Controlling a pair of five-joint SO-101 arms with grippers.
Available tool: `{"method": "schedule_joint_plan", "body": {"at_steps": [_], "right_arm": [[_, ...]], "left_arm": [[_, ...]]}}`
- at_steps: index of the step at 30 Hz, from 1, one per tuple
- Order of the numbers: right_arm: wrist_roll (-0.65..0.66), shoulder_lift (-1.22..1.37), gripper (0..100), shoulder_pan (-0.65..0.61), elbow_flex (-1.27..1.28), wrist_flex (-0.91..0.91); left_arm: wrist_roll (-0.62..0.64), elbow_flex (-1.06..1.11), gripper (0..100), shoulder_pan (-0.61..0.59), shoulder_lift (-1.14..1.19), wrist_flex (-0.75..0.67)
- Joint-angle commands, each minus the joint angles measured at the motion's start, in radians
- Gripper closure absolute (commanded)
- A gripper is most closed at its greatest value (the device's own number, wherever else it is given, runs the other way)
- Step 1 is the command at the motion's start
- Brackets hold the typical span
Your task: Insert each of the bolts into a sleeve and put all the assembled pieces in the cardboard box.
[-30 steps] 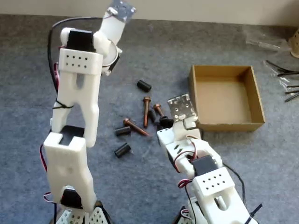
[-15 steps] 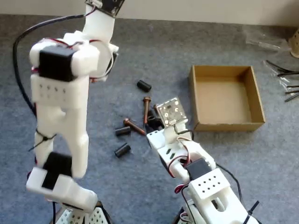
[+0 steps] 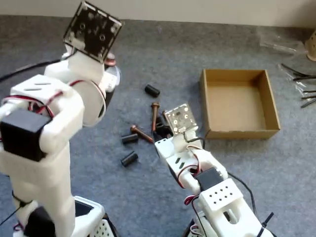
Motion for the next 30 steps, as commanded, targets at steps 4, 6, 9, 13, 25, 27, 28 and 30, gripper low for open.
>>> {"method": "schedule_joint_plan", "body": {"at_steps": [4, 6, 9, 13, 25, 27, 28, 30], "right_arm": [[-0.014, -0.021, 99.4, -0.008, -0.022, -0.036], [-0.014, -0.021, 99.4, -0.010, -0.022, -0.036], [-0.084, -0.021, 99.4, -0.007, -0.022, -0.036], [-0.129, -0.021, 99.4, -0.007, -0.024, -0.038], [-0.132, -0.021, 99.4, -0.010, 0.025, -0.291], [-0.130, -0.021, 99.4, -0.012, 0.025, -0.317], [-0.130, -0.021, 99.4, -0.012, 0.024, -0.325], [-0.127, -0.021, 99.4, -0.012, 0.024, -0.334]], "left_arm": [[0.003, 0.410, 99, 0.019, -0.289, -0.281], [0.002, 0.539, 99, 0.018, -0.372, -0.377], [0.005, 0.702, 99, 0.018, -0.456, -0.493], [0.035, 0.840, 99, 0.018, -0.538, -0.605], [0.422, 1.141, 99, 0.018, -0.846, -0.810], [0.466, 1.198, 99, 0.016, -0.900, -0.855], [0.479, 1.224, 99, 0.013, -0.918, -0.881], [0.477, 1.273, 99, 0.002, -0.951, -0.931]]}}
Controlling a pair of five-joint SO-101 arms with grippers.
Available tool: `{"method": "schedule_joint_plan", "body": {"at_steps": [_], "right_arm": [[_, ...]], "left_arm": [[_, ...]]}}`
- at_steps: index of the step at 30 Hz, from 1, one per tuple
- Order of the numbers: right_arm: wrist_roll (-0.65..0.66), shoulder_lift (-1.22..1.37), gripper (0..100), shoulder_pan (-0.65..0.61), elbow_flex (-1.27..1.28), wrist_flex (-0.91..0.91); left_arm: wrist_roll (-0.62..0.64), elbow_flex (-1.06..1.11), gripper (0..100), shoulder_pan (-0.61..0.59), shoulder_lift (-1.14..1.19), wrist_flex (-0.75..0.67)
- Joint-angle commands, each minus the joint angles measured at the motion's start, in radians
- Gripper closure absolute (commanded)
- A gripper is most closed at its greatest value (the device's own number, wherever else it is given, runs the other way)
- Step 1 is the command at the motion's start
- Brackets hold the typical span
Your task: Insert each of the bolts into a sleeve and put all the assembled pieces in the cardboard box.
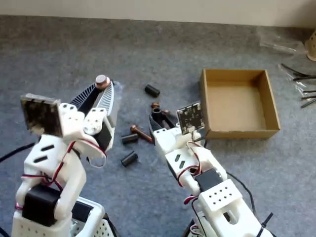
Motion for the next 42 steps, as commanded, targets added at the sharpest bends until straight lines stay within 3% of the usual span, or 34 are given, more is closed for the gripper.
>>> {"method": "schedule_joint_plan", "body": {"at_steps": [1, 6, 13, 20, 25, 42], "right_arm": [[0.021, -0.021, 99.4, -0.012, -0.010, -0.045], [0.169, -0.022, 99.4, -0.116, -0.008, -0.090], [0.285, -0.191, 99.4, -0.127, 0.053, -0.090], [0.278, -0.430, 99.4, -0.114, 0.120, 0.044], [0.278, -0.524, 99.4, -0.117, 0.163, 0.067], [0.278, -0.526, 99.4, -0.120, 0.196, 0.062]], "left_arm": [[0.031, 0.061, 99, 0.001, -0.061, -0.114], [0.031, 0.117, 99, 0.005, -0.065, -0.190], [0.031, 0.120, 99, 0.018, -0.070, -0.189], [0.023, 0.154, 99, 0.131, -0.070, -0.192], [-0.063, 0.163, 99, 0.185, -0.070, -0.193], [-0.069, 0.332, 99, 0.248, -0.268, -0.249]]}}
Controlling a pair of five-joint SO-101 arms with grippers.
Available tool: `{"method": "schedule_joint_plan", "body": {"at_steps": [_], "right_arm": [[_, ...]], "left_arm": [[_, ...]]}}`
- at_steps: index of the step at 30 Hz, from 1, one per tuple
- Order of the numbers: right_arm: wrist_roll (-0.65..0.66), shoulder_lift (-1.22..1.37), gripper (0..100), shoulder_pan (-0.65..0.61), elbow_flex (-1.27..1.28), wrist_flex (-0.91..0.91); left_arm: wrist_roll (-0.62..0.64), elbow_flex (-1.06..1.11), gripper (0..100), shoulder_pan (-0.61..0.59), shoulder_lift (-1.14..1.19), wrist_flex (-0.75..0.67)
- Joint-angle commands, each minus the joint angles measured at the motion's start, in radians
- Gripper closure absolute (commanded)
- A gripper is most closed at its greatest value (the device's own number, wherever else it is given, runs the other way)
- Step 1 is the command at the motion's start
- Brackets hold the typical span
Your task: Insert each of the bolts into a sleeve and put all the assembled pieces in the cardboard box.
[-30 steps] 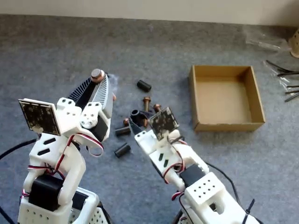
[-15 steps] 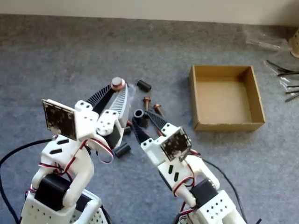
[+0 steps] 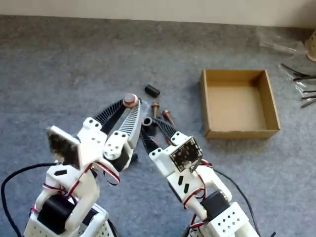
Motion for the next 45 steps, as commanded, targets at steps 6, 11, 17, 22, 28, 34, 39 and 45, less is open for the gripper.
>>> {"method": "schedule_joint_plan", "body": {"at_steps": [6, 11, 17, 22, 28, 34, 39, 45], "right_arm": [[0.012, -0.007, 99.4, -0.012, -0.012, -0.002], [0.018, -0.007, 99.4, -0.047, -0.012, 0.001], [0.020, -0.007, 99.4, -0.051, -0.012, 0.001], [0.020, -0.007, 99.4, -0.045, -0.012, 0.001], [0.020, -0.007, 99.4, -0.050, -0.016, 0.002], [0.020, -0.007, 99.4, -0.050, -0.019, 0.002], [0.020, -0.008, 99.4, -0.045, -0.019, 0.002], [0.020, -0.008, 99.4, -0.045, -0.021, 0.002]], "left_arm": [[-0.009, 0.019, 99, 0.021, -0.024, -0.038], [-0.009, 0.048, 99, 0.021, -0.025, -0.043], [-0.009, 0.048, 99, 0.021, -0.025, -0.043], [-0.009, 0.050, 99, 0.016, -0.025, -0.038], [-0.006, 0.051, 99, 0.015, -0.025, -0.037], [-0.005, 0.070, 99, 0.015, -0.025, -0.043], [-0.005, 0.094, 99, 0.015, -0.025, -0.043], [-0.005, 0.101, 99, -0.018, -0.025, -0.037]]}}
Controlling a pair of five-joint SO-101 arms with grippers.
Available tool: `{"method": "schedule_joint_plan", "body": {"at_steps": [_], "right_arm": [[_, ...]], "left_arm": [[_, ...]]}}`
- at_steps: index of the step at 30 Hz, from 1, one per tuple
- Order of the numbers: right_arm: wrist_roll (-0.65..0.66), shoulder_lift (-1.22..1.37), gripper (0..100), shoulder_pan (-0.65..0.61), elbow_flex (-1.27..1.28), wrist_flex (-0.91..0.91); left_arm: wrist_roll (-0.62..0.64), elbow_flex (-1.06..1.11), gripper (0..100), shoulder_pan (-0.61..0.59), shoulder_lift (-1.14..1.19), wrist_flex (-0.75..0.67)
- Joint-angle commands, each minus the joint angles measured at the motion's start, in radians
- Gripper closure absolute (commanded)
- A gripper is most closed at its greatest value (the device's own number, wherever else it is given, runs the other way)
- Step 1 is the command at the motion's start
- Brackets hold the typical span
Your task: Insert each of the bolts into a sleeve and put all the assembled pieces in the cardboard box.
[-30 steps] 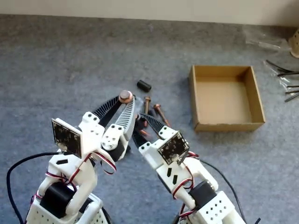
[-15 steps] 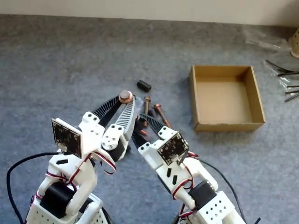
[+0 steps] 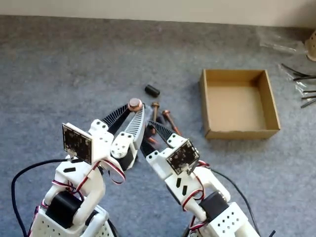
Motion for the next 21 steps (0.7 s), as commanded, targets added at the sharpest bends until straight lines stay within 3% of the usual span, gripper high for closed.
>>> {"method": "schedule_joint_plan", "body": {"at_steps": [1, 12, 21], "right_arm": [[0.011, -0.008, 99.4, -0.005, -0.021, 0.002], [0.009, -0.008, 99.4, -0.004, -0.021, 0.002], [0.009, -0.008, 99.4, -0.004, -0.021, 0.002]], "left_arm": [[-0.003, 0.005, 99, -0.033, -0.016, -0.021], [-0.006, 0.116, 98, -0.067, -0.016, -0.026], [-0.009, 0.124, 78, -0.068, -0.016, -0.020]]}}
